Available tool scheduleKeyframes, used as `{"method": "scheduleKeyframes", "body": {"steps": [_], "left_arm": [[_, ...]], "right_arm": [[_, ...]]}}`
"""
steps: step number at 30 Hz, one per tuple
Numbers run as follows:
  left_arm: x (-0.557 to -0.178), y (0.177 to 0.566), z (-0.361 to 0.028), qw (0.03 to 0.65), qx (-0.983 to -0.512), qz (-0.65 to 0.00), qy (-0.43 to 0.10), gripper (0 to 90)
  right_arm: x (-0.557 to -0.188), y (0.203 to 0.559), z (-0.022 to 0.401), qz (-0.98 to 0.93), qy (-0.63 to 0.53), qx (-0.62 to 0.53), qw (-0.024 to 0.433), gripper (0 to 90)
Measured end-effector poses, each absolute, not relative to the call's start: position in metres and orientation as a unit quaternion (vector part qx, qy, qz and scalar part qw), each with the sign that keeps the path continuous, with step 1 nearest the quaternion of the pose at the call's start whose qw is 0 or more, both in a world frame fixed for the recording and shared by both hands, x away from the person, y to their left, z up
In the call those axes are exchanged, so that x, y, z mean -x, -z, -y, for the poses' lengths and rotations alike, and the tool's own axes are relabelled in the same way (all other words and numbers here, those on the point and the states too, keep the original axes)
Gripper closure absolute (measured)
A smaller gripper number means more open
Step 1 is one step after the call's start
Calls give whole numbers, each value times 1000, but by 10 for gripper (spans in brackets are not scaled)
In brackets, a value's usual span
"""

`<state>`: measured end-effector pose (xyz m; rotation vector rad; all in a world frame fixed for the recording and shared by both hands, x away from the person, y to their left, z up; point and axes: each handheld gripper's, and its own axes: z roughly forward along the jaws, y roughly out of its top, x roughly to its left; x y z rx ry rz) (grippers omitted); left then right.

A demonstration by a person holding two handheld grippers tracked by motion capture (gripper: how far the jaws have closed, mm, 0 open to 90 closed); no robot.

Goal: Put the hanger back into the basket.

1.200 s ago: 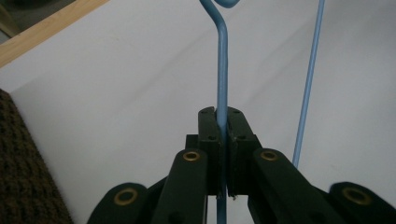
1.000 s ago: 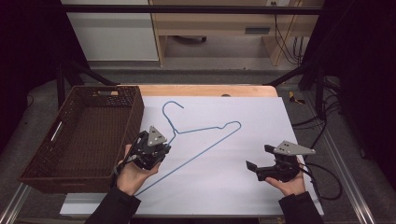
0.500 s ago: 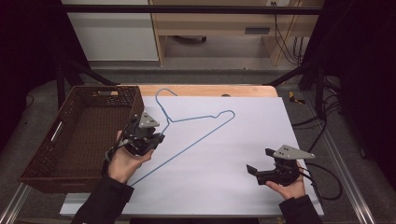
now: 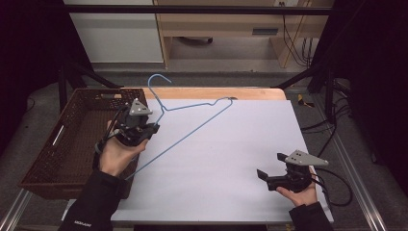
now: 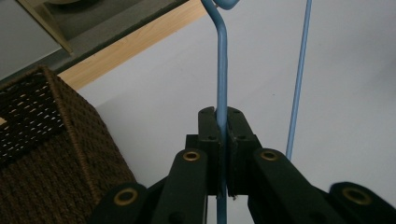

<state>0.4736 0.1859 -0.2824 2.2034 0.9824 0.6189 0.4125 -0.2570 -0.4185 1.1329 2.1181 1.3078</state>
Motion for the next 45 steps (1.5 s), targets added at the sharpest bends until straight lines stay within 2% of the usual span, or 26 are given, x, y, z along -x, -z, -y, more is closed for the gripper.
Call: {"method": "scheduleKeyframes", "body": {"steps": [5, 27, 45], "left_arm": [[-476, 276, -196, 323, -834, -383, -229, 870], [-474, 243, -270, 324, -798, -426, -277, 870], [-487, 254, -337, 289, -769, -485, -301, 870]], "right_arm": [[-412, 418, 257, -758, -469, -407, 202, 27], [-412, 417, 260, -752, -465, -416, 211, 19], [-413, 417, 259, -754, -462, -416, 212, 19]]}}
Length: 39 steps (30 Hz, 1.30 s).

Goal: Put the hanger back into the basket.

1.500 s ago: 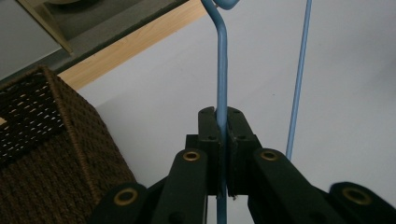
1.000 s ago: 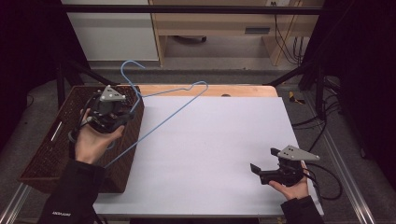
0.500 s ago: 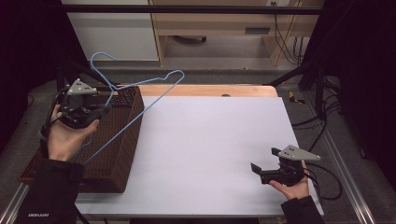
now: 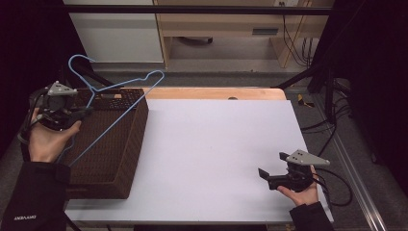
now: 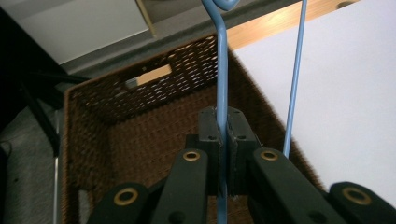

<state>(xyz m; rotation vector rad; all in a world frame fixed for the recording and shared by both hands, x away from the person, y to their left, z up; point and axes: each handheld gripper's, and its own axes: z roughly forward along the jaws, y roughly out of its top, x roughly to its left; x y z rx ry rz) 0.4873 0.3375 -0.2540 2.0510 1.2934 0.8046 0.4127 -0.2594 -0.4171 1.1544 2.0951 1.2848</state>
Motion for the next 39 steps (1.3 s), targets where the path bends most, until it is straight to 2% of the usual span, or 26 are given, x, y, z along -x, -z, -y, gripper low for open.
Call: {"method": "scheduleKeyframes", "body": {"steps": [19, 29, 39], "left_arm": [[-500, 304, -399, 240, -750, -534, -307, 870], [-504, 335, -397, 222, -759, -535, -298, 870], [-513, 370, -384, 211, -770, -543, -260, 868]], "right_arm": [[-413, 418, 259, -756, -461, -413, 212, 18], [-414, 418, 258, -756, -461, -415, 211, 18], [-414, 419, 258, -756, -460, -417, 210, 18]]}}
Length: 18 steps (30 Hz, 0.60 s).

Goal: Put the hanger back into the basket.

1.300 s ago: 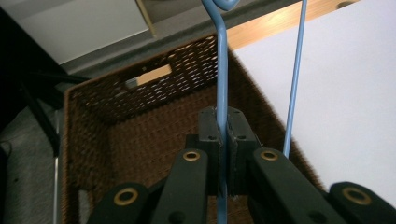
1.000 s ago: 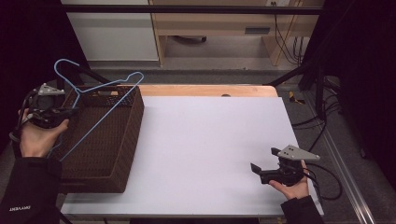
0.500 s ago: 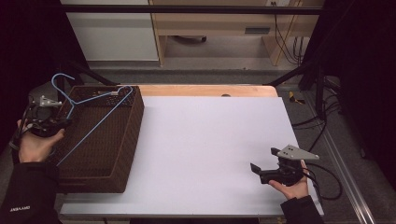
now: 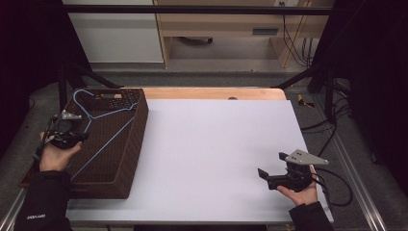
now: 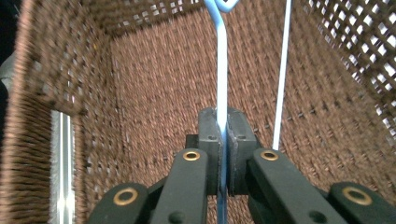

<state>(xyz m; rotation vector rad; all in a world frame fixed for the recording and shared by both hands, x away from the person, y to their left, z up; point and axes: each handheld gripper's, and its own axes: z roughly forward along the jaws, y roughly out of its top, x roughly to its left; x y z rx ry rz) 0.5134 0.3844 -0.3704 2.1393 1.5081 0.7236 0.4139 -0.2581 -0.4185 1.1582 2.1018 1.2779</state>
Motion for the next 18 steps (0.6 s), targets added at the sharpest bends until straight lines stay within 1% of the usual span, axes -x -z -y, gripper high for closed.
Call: {"method": "scheduleKeyframes", "body": {"steps": [5, 6, 7, 12, 17, 18], "left_arm": [[-515, 380, -384, 206, -769, -553, -244, 857], [-513, 378, -387, 222, -761, -560, -239, 828], [-513, 378, -387, 222, -761, -560, -239, 797], [-497, 363, -389, 266, -748, -553, -251, 769], [-474, 348, -373, 348, -732, -525, -261, 616], [-469, 345, -369, 354, -735, -514, -266, 574]], "right_arm": [[-414, 419, 259, -755, -459, -418, 210, 18], [-414, 419, 259, -755, -460, -417, 210, 18], [-414, 419, 259, -755, -460, -417, 210, 18], [-414, 418, 260, -753, -462, -419, 211, 18], [-414, 418, 261, -749, -466, -420, 213, 18], [-414, 418, 261, -750, -466, -418, 214, 18]]}}
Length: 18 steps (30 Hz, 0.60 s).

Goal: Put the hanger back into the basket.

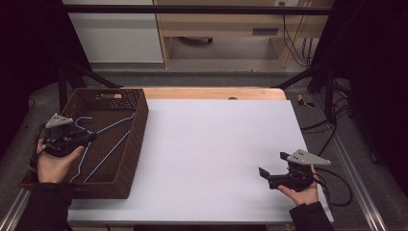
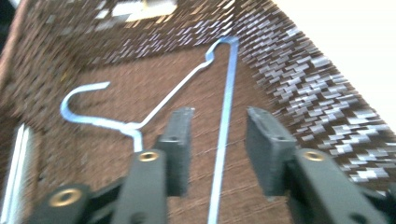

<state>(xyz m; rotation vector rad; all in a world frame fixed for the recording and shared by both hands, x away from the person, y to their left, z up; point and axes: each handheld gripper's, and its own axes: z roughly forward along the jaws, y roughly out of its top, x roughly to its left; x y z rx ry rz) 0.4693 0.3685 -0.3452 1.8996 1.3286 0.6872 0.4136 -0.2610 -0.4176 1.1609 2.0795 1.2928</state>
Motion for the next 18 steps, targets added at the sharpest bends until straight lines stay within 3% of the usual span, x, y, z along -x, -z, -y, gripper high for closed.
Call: {"method": "scheduleKeyframes", "body": {"steps": [8, 18], "left_arm": [[-437, 342, -328, 450, -726, -450, -262, 345], [-419, 349, -283, 485, -744, -393, -239, 221]], "right_arm": [[-413, 417, 262, -744, -473, -420, 216, 17], [-412, 415, 264, -743, -473, -420, 219, 15]]}}
